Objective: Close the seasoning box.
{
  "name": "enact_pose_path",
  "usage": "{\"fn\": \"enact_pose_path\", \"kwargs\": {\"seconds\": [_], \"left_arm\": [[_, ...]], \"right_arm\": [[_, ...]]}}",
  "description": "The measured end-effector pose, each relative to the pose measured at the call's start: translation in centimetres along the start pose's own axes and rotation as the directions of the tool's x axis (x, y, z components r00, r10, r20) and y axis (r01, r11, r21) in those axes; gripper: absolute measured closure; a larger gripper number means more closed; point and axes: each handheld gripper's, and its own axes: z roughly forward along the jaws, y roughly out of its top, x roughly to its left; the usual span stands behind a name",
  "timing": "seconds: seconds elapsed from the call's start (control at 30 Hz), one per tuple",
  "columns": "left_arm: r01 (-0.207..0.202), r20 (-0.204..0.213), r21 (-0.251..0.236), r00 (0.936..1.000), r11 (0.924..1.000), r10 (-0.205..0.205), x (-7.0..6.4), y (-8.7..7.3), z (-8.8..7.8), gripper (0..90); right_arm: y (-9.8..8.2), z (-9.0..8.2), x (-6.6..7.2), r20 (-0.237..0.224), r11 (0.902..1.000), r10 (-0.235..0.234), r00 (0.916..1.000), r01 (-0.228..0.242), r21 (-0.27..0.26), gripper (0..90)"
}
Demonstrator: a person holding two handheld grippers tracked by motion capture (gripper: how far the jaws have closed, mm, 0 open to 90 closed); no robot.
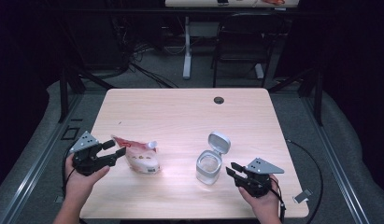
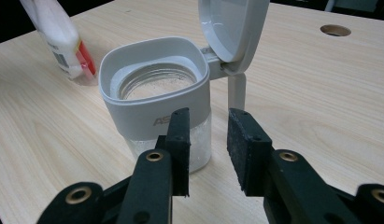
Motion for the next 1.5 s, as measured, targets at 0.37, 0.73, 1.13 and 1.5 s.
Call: {"fn": "enact_pose_path", "kwargs": {"seconds": [0.37, 0.73, 1.13, 1.5], "left_arm": [[0.016, 0.067, 0.003, 0.9976, 0.9999, -0.017, 0.8, -0.4, 1.1, 39.7], [-0.010, 0.077, -0.003, 0.9969, 0.9999, 0.010, 0.2, -0.7, 0.4, 46.7], [-0.032, 0.103, -0.009, 0.9942, 0.9995, 0.032, -1.4, -1.6, -1.1, 53.2], [-0.042, 0.119, -0.023, 0.9919, 0.9989, 0.044, -1.0, -1.3, -0.4, 50.1]], "right_arm": [[0.0, 0.0, -0.1, 0.000, 1.0000, 0.003, 1.0000, -0.003, 0.003, 70.3], [-0.1, 0.1, -0.2, -0.002, 1.0000, 0.007, 1.0000, -0.007, 0.002, 70.1], [-0.1, 0.2, -0.2, -0.005, 0.9999, 0.012, 0.9999, -0.012, 0.002, 69.9], [-0.1, 0.2, -0.2, -0.006, 0.9999, 0.014, 0.9999, -0.014, -0.001, 69.7]]}}
